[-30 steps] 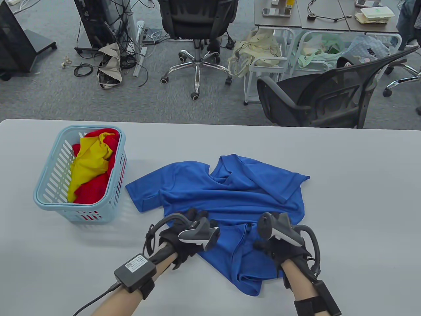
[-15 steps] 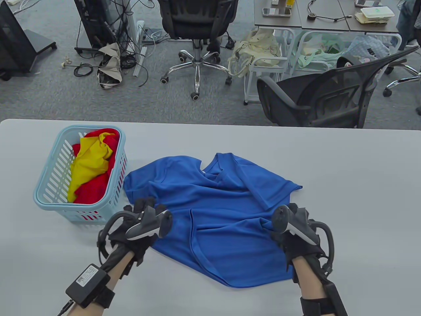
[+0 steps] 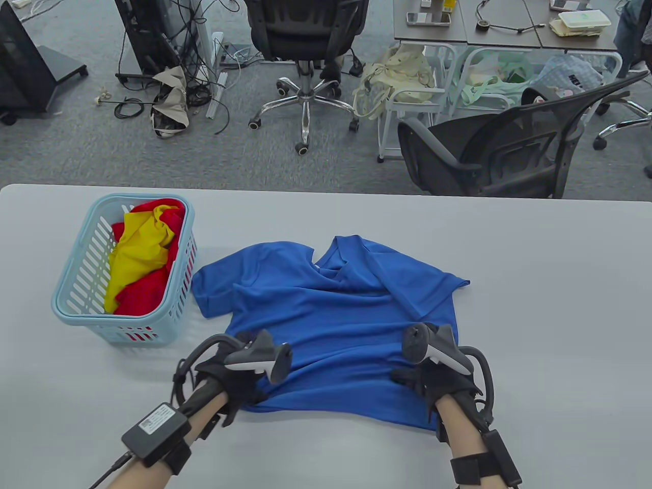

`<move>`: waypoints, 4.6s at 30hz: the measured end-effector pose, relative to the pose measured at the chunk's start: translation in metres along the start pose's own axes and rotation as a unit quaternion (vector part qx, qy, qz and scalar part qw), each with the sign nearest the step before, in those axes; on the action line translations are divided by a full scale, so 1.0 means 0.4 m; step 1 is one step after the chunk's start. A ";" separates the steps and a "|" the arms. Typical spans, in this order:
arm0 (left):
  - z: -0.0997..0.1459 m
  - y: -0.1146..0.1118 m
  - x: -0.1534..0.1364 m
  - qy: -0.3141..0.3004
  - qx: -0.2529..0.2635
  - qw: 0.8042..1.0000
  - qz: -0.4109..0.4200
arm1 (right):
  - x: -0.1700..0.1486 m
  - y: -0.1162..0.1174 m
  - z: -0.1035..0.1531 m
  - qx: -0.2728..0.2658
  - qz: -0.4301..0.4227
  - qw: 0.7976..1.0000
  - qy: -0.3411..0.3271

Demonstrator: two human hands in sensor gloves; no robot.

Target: Roll t-shirt into tight roll

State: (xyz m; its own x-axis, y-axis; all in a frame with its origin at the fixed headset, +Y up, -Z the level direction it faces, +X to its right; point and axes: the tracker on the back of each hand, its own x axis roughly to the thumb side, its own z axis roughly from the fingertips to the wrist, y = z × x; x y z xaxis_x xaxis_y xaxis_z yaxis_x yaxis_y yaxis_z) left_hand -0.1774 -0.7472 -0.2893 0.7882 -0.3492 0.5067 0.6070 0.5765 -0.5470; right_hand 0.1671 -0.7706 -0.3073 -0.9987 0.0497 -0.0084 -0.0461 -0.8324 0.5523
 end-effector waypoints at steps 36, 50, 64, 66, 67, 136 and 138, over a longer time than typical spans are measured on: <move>0.009 0.019 0.078 -0.001 0.207 0.955 0.214 | -0.056 -0.121 0.096 -0.130 -0.044 0.990 -0.024; -0.034 -0.048 0.063 -0.057 0.117 0.977 0.167 | -0.314 -0.165 -0.097 0.016 -0.086 0.969 0.231; -0.042 -0.063 0.060 -0.082 0.084 0.977 0.180 | -0.302 -0.138 -0.156 0.032 -0.016 0.976 0.215; -0.037 -0.065 0.062 -0.085 0.082 0.977 0.176 | -0.361 -0.144 -0.149 0.058 -0.075 0.964 0.249; -0.037 -0.064 0.063 -0.085 0.083 0.977 0.175 | -0.361 -0.148 -0.141 0.050 -0.080 0.966 0.239; -0.311 0.227 -0.060 0.099 0.048 0.971 0.211 | -0.239 -0.131 -0.173 0.047 -0.039 0.986 0.154; -0.316 0.234 -0.057 0.099 0.052 0.967 0.230 | -0.248 -0.147 -0.194 0.040 -0.046 0.983 0.175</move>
State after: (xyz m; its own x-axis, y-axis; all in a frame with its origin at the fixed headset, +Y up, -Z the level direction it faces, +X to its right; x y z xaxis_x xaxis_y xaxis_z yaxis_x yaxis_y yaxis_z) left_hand -0.1258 -0.7785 -0.4362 0.9827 -0.1658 0.0823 0.1813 0.7723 -0.6089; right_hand 0.2674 -0.7692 -0.4036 -0.9369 -0.0819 -0.3397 -0.1484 -0.7869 0.5990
